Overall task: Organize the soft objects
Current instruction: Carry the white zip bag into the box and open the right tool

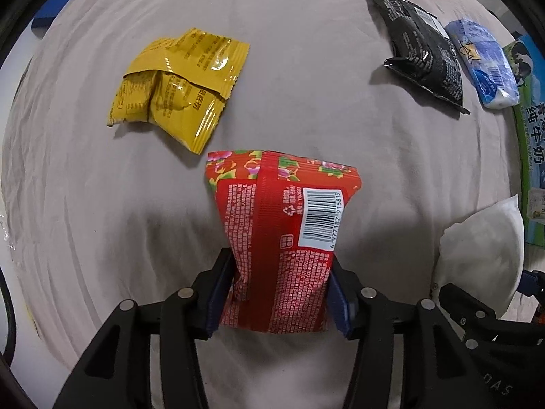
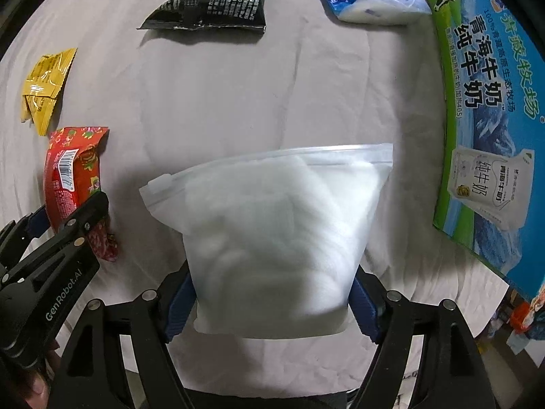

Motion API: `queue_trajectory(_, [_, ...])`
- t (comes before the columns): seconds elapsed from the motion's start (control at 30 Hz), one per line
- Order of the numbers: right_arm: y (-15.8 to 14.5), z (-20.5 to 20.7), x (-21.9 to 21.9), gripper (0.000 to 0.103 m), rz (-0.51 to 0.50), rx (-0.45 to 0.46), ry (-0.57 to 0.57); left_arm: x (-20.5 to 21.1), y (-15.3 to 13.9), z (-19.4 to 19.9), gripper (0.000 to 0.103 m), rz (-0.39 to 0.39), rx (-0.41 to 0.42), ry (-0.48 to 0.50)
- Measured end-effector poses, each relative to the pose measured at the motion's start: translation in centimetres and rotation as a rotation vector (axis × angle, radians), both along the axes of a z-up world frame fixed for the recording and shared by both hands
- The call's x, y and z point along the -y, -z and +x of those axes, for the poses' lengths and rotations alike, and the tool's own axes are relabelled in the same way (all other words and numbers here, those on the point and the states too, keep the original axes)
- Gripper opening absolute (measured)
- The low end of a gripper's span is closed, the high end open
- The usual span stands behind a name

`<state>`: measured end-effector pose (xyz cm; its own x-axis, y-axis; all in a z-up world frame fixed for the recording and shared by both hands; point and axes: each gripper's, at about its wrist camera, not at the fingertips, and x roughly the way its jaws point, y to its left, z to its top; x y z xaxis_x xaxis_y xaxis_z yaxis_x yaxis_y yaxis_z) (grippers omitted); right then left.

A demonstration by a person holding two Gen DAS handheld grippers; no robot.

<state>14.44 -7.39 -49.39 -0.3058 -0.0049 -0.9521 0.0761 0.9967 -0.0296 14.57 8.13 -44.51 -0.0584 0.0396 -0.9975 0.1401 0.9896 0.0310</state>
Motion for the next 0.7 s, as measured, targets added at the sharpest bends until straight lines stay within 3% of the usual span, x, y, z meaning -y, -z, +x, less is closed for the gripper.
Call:
queue_trajectory(0.1, [-0.7,0.0,-0.6,0.08,-0.005,0.006,-0.002,0.3,0.6,0.8,0.047,-0.003,0.004,-0.004])
queue_trajectory(0.3, [-5.2,-0.6,-4.7,0.072,-0.018,0.025,-0.016,0.5,-0.8,2.0,0.043,0.0,0.014,-0.004])
queue_trajectory(0.47, [-7.0,-1.3,-5.6,0.069,0.009,0.059,-0.016,0.1,-3.1,1.4,0.043,-0.022,0.035,-0.018])
queue_trajectory(0.7, [-12.1,-1.7,-5.7,0.069,0.057,0.163,-0.06,-0.7,-7.8,0.7,0.042,-0.069,0.098,-0.045])
